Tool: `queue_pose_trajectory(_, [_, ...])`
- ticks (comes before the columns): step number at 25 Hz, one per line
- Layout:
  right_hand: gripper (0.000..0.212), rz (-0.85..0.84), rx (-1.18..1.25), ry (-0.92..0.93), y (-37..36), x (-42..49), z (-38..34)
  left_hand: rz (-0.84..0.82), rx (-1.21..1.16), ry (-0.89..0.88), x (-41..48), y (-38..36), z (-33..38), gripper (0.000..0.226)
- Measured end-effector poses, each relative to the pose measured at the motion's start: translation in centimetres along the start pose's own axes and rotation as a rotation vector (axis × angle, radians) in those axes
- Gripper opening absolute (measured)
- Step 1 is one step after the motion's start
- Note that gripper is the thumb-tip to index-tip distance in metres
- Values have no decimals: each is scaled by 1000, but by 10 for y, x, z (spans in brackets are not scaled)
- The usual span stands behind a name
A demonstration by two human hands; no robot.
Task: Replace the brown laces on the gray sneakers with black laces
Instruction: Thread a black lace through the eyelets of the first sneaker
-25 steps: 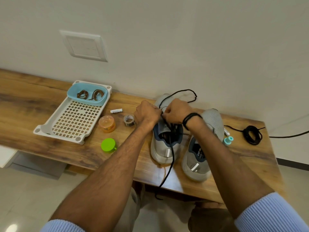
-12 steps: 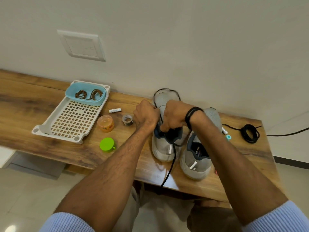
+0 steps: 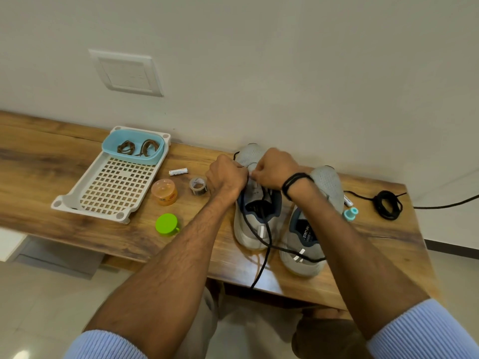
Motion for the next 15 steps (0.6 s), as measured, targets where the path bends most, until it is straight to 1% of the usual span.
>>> queue_pose_trajectory(2, [17,-3,-87,7,-23,4,-7,-15,0,-7,-1,0,1,21])
queue_pose_trajectory(4, [16,28,-135,-29,-33,6,-10,-49,-1,-24,0,-2,1,19])
queue_pose_trajectory(6, [18,49,-105,-50,-30,9,-10,-81,-14,-24,1,-1,1,15])
queue_pose_trajectory(8, [19,-40,-8,-46,-27,15,-5,-98,-22,-10,2,-1,1,20])
queue_pose_trajectory(9, [16,-93,116,-66,-27,20,4,-100,-16,-3,1,-1,1,24])
queue_pose_trajectory(10, [11,-133,291,-108,-27,23,13,-99,-5,1,0,-1,1,27])
queue_pose_trajectory(12, [24,-143,654,-283,-35,28,33,-89,17,10,-2,0,1,26])
queue_pose_trajectory(14, [21,-11,867,-393,-36,32,45,-73,31,21,-1,1,0,20])
queue_pose_trajectory(15, [30,54,936,-441,-35,32,49,-67,32,27,-1,1,-1,17])
Point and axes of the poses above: each hand's wrist, its own x-axis towards the middle knuckle, its own y-axis out of the back of the hand, z = x × y, the point moved 7 cm from there along x, towards the middle knuckle, and after that the axes turned 4 degrees about y, right-handed, at the moved point
